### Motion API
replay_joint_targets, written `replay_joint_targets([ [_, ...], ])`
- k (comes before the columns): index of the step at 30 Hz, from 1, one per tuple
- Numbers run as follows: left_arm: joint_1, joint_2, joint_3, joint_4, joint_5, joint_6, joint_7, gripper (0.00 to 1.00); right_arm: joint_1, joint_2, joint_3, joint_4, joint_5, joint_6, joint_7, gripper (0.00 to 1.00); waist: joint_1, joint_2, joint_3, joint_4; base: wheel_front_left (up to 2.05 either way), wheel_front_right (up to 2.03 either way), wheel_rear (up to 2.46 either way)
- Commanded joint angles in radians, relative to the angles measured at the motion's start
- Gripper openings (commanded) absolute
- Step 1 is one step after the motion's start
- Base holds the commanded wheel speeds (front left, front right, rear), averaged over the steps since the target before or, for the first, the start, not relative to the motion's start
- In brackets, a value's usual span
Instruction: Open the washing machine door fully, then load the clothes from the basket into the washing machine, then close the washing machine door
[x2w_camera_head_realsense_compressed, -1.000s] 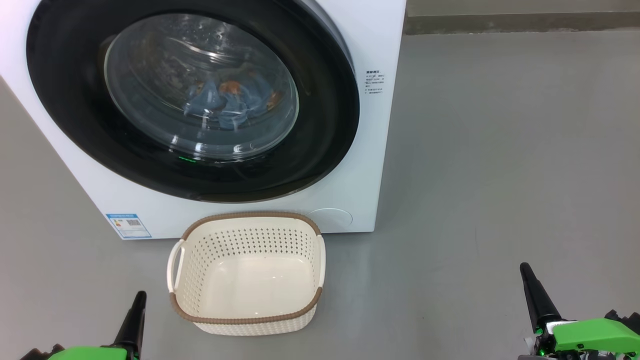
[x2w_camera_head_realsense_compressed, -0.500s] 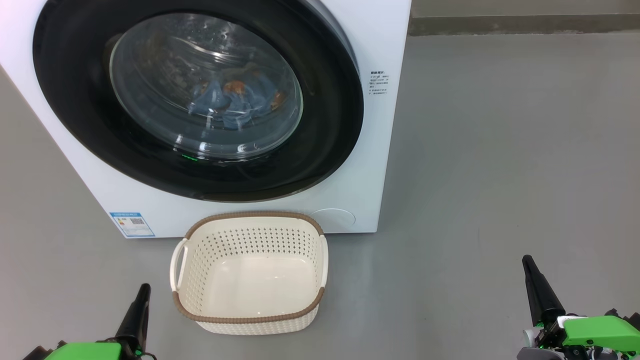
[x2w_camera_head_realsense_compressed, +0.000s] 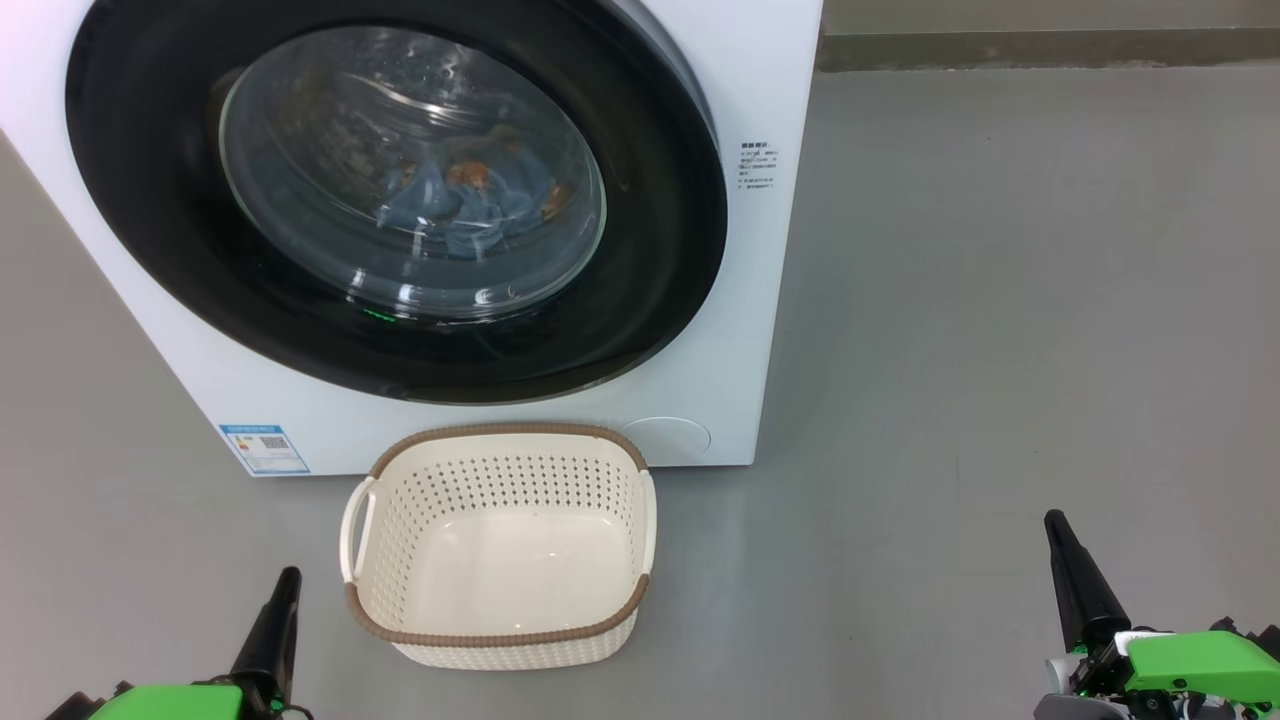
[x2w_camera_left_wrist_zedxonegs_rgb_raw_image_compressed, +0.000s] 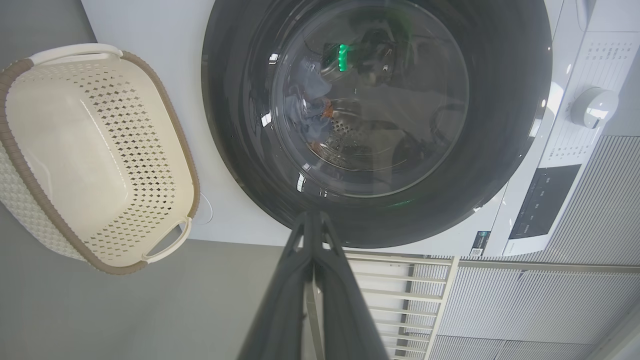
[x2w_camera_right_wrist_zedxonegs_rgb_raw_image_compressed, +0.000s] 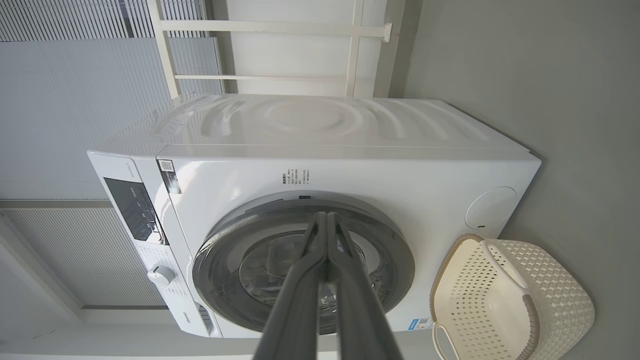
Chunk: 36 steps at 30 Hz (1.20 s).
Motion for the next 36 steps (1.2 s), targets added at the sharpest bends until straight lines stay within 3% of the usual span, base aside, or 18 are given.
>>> replay_joint_targets([
  [1, -0.048, 0.013, 0.036, -0.030, -0.008, -0.002, 0.007, 0.00, -0.042, -0.003, 0.021, -0.030, 0.003, 0.001, 0.009, 0.00, 0.0000, 0.0000, 0.000, 0.000, 0.00, 0.00, 0.00],
  [36, -0.048, 0.013, 0.036, -0.030, -0.008, -0.002, 0.007, 0.00, -0.042, -0.003, 0.021, -0.030, 0.003, 0.001, 0.009, 0.00, 0.0000, 0.0000, 0.000, 0.000, 0.00, 0.00, 0.00],
])
